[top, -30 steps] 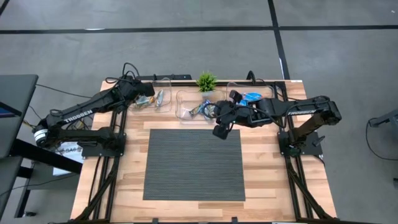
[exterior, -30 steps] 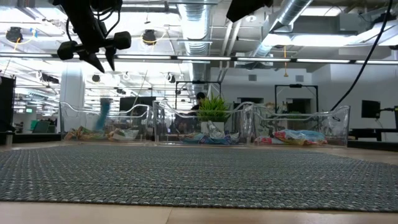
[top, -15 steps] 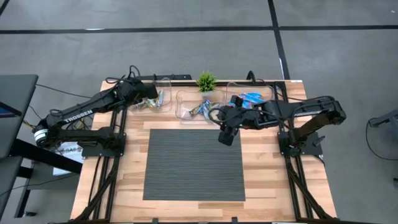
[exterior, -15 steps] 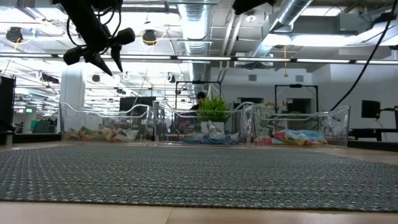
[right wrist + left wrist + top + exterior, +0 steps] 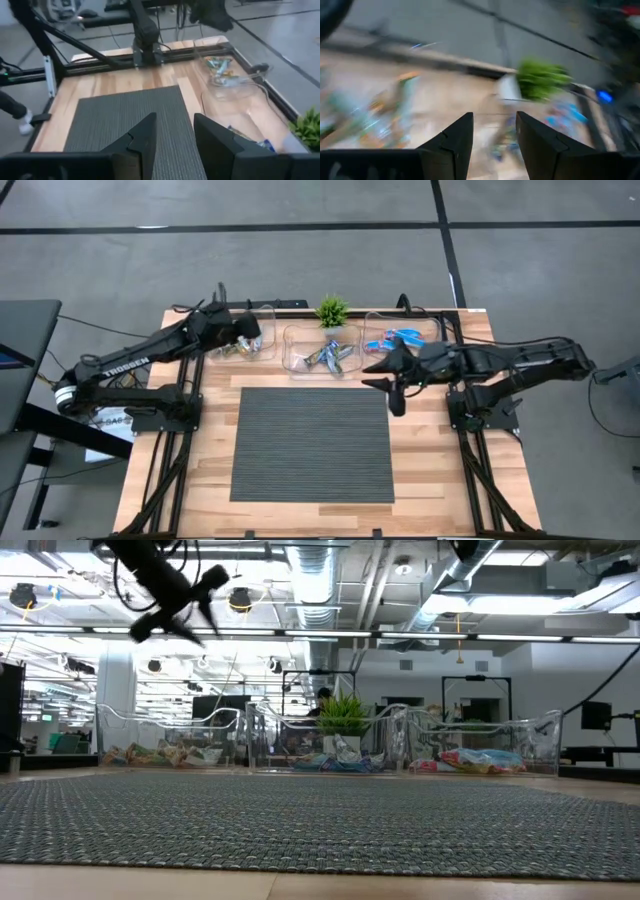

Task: Pick and place Granola Bars by type
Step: Return to Home Position

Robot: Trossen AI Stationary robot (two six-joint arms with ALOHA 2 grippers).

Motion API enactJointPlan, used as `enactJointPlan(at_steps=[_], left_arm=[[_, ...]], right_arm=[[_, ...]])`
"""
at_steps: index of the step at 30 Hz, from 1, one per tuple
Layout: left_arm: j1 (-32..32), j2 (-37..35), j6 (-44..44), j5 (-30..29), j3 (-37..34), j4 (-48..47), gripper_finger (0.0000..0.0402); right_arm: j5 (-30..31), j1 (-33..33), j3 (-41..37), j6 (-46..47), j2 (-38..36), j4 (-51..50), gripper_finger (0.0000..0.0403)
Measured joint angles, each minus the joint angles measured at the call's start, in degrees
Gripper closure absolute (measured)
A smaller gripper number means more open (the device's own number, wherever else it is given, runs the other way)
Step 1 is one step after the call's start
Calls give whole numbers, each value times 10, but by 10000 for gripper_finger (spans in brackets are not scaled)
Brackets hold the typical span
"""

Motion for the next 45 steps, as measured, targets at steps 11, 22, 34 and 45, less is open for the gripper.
enactJointPlan(at_steps=[11,22,34,45], left_arm=[[-127,0,348,73,0,269,262],[-256,0,357,76,-180,539,262],[-291,-1,297,75,-219,604,262],[-291,-8,292,75,-219,602,262]], right_arm=[[-138,-64,-192,12,-87,221,281],[-146,-78,-303,37,-143,318,282],[-118,-53,-441,101,-259,438,282],[-93,-49,-522,113,-423,436,282]])
